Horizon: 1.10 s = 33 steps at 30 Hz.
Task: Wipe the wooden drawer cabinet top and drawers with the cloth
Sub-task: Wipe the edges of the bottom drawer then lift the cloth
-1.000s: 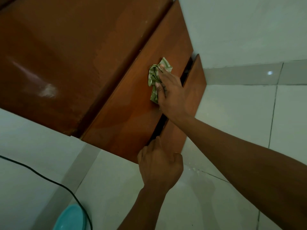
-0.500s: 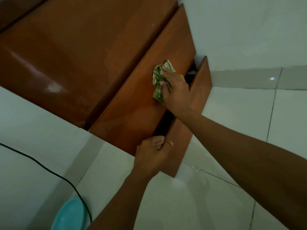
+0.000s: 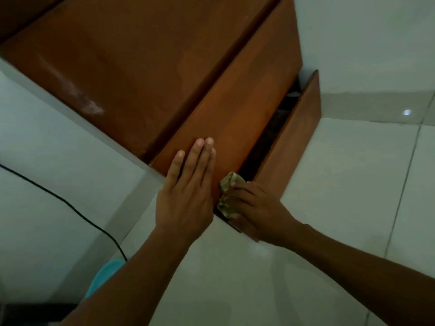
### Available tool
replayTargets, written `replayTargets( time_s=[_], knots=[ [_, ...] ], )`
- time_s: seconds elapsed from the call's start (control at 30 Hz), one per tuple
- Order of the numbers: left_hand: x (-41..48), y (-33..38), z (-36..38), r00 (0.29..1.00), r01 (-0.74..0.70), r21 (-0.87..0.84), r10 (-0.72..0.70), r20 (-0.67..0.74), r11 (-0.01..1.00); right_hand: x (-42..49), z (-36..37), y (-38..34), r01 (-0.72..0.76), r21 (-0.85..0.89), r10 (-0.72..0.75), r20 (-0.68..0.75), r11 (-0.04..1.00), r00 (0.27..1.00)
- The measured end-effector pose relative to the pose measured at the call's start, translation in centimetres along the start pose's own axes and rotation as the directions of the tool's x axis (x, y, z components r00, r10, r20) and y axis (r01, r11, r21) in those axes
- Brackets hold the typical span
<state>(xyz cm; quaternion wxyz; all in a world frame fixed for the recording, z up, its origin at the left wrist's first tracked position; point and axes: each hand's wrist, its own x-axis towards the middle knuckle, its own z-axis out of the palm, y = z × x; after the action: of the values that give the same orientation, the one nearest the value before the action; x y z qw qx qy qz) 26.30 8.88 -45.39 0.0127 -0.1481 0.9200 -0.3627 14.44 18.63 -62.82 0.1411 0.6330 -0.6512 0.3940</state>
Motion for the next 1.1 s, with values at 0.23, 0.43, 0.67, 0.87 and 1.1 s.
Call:
replayTargets(
  time_s=[0.23, 0.43, 0.67, 0.87, 1.1],
  knots=[
    [4.1, 1.9, -0.3, 0.999, -0.003, 0.032, 0.005, -0.041, 0.999, -0.8, 0.3, 3.0, 0.123, -0.009, -0.123, 0.067, 0.992, 0.990],
    [7.5, 2.0, -0.9, 0.997, -0.055, 0.056, 0.058, -0.059, 0.997, 0.4, 0.1, 7.4, 0.096, -0.078, -0.098, -0.022, 0.992, 0.995],
    [8.6, 2.0, -0.8, 0.992, -0.093, 0.088, 0.100, -0.082, 0.992, 2.5, -2.1, 13.7, 0.024, -0.104, -0.034, -0.096, 0.994, 0.995],
    [8.7, 2.1, -0.5, 0.987, -0.092, 0.098, 0.104, -0.122, 0.991, 4.5, -4.8, 19.2, -0.067, -0.170, 0.045, -0.129, 0.983, 0.991],
    [8.8, 2.3, -0.4, 0.982, -0.095, 0.121, 0.113, -0.153, 0.988, 7.6, -4.9, 20.1, -0.327, -0.028, 0.299, -0.334, 0.945, 0.894]
  ],
)
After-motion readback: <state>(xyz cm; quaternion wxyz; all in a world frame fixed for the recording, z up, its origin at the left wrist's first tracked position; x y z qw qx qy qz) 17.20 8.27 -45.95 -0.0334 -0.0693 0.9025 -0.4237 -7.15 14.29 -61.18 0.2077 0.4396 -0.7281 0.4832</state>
